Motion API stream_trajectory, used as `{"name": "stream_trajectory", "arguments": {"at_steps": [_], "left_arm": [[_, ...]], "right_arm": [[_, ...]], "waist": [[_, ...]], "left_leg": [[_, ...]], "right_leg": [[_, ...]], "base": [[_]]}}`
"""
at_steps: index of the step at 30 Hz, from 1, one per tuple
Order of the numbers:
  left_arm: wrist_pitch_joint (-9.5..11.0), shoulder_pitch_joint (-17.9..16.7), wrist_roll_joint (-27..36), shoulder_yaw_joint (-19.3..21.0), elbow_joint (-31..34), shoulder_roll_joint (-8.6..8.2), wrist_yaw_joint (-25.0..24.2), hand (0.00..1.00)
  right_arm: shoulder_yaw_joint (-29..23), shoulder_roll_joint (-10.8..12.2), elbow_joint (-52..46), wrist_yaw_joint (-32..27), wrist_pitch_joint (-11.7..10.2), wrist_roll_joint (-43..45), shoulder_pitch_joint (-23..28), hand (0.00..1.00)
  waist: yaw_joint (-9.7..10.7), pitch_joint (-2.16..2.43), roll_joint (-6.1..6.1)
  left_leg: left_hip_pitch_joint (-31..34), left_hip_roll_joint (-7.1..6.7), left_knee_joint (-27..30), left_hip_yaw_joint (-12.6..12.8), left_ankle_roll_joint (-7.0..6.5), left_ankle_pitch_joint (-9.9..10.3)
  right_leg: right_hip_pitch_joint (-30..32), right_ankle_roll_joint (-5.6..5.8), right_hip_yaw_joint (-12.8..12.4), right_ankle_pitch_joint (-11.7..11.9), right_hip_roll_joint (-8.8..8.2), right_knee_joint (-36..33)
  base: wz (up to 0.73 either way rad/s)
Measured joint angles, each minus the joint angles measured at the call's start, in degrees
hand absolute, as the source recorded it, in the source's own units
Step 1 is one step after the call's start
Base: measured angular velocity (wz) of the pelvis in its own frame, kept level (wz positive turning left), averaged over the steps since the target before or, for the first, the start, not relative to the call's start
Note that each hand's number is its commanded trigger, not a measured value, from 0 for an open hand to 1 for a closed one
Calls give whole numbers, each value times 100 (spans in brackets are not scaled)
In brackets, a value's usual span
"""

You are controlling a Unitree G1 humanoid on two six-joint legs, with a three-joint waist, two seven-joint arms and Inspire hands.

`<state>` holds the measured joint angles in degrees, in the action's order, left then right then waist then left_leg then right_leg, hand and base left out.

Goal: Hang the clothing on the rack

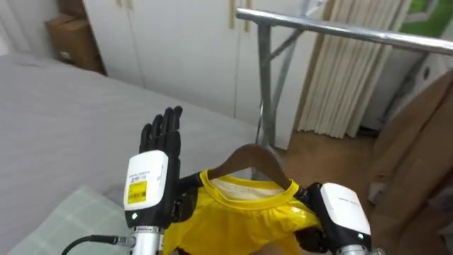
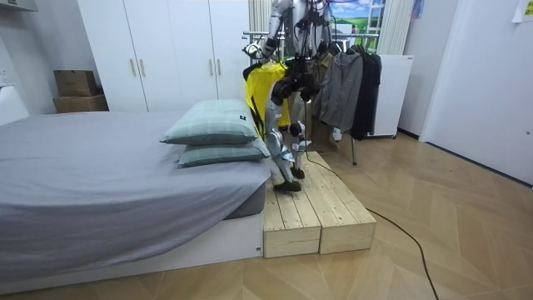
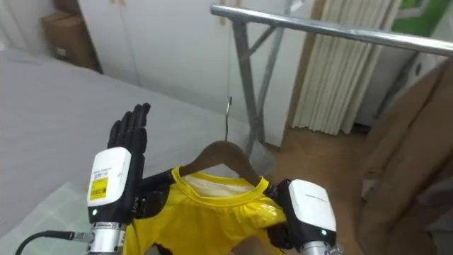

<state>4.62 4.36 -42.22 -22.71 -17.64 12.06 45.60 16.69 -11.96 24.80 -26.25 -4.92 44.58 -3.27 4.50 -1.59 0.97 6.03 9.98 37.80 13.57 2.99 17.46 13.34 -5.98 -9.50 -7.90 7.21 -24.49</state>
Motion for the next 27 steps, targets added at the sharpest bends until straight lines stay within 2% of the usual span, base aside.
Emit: {"name": "stream_trajectory", "arguments": {"at_steps": [1, 2, 3, 4, 5, 6, 7, 8, 9, 10, 13, 17, 23, 24, 25, 27], "left_arm": [[0, -1, -1, 2, -15, -21, 96, 0], [0, -2, -6, 2, -26, -32, 133, 0], [2, -6, -15, 1, -42, -39, 177, 0], [2, -6, -14, -1, -43, -42, 187, 0], [0, -4, -14, -8, -43, -45, 215, 0], [-16, -7, -12, -69, -45, -45, 285, 0], [-29, 10, -19, -123, -45, -36, 309, 0], [-44, -3, -20, -128, -45, -32, 315, 0], [-67, -27, -21, -140, -48, -34, 317, 0], [-72, -24, -10, -188, -48, -26, 316, 0], [-53, -14, 0, -245, -47, -21, 313, 0], [-40, 7, 27, -290, -43, 21, 279, 0], [-42, 8, 44, -296, -51, 190, 215, 0], [-44, 13, 43, -271, -50, 221, 215, 0], [-43, 11, 40, -266, -52, 241, 215, 0], [-32, 10, 39, -228, -52, 243, 215, 0]], "right_arm": [[9, 15, -57, -3, -1, 2, 3, 100], [11, 21, -82, -4, -2, 4, 5, 100], [12, 20, -105, -22, -2, 52, 9, 100], [10, 7, -104, -58, -2, 67, 31, 100], [11, -4, -104, -60, 1, 68, 32, 100], [6, -84, -103, -60, 11, 73, 36, 100], [-4, -105, -104, -66, 18, 73, 35, 100], [1, -103, -104, -66, 26, 73, 36, 100], [-5, -108, -105, -68, 27, 77, 36, 100], [-15, -129, -105, -71, 69, 66, 39, 100], [-25, -144, -113, -126, 115, 21, 39, 100], [-16, -148, -119, -134, 125, 18, 39, 100], [21, -114, -116, -135, 189, 57, 38, 100], [22, -107, -115, -135, 229, 54, 38, 100], [18, -110, -112, -134, 272, 43, 38, 100], [4, -101, -112, -130, 330, 55, 26, 100]], "waist": [[-12, 6, 2], [-25, 15, -6], [-1, 29, -22], [24, 38, -19], [28, 44, -24], [34, 112, -56], [50, 123, -39], [39, 143, 0], [44, 164, 35], [101, 170, 54], [157, 174, 49], [151, 169, 36], [119, 110, -48], [109, 89, -51], [13, 74, -53], [-24, 53, -58]], "left_leg": [[148, -107, -329, -323, 29, -17], [194, -154, -542, -466, 51, -32], [269, -175, -998, -650, 115, -100], [286, -169, -1481, -716, 197, -181], [304, -175, -1651, -738, 243, -283], [284, -232, -1723, -745, 258, -468], [208, -279, -1781, -694, 193, -623], [151, -287, -1799, -567, 178, -635], [32, -302, -1863, -416, 140, -610], [-78, -333, -1951, -365, 128, -607], [-313, -371, -2168, -269, 89, -616], [-483, -376, -2381, -113, 74, -611], [-607, -369, -2461, 184, 34, -565], [-623, -367, -2465, 255, 32, -555], [-655, -367, -2494, 381, 30, -550], [-662, -368, -2557, 532, 30, -550]], "right_leg": [[-28, 28, -245, 20, 51, -2], [-35, 34, -353, 31, 68, -3], [-55, 77, -607, 59, 137, -5], [-70, 131, -857, 65, 203, -17], [-65, 166, -972, 65, 237, -24], [-18, 243, -1119, 72, 302, -19], [2, 274, -1016, 79, 273, -13], [13, 274, -897, 80, 250, 0], [-22, 272, -672, 94, 118, 94], [-115, 285, -629, 103, 59, 196], [-331, 348, -755, 144, 4, 486], [-443, 363, -907, 169, 10, 689], [-425, 368, -1243, 167, 73, 694], [-409, 376, -1306, 161, 93, 688], [-375, 384, -1405, 154, 117, 680], [-254, 397, -1447, 139, 145, 675]], "base": [[-119], [-145], [-132], [-121], [-111], [-97], [-93], [-78], [-54], [-36], [-14], [-18], [-31], [-45], [-52], [-35]]}}
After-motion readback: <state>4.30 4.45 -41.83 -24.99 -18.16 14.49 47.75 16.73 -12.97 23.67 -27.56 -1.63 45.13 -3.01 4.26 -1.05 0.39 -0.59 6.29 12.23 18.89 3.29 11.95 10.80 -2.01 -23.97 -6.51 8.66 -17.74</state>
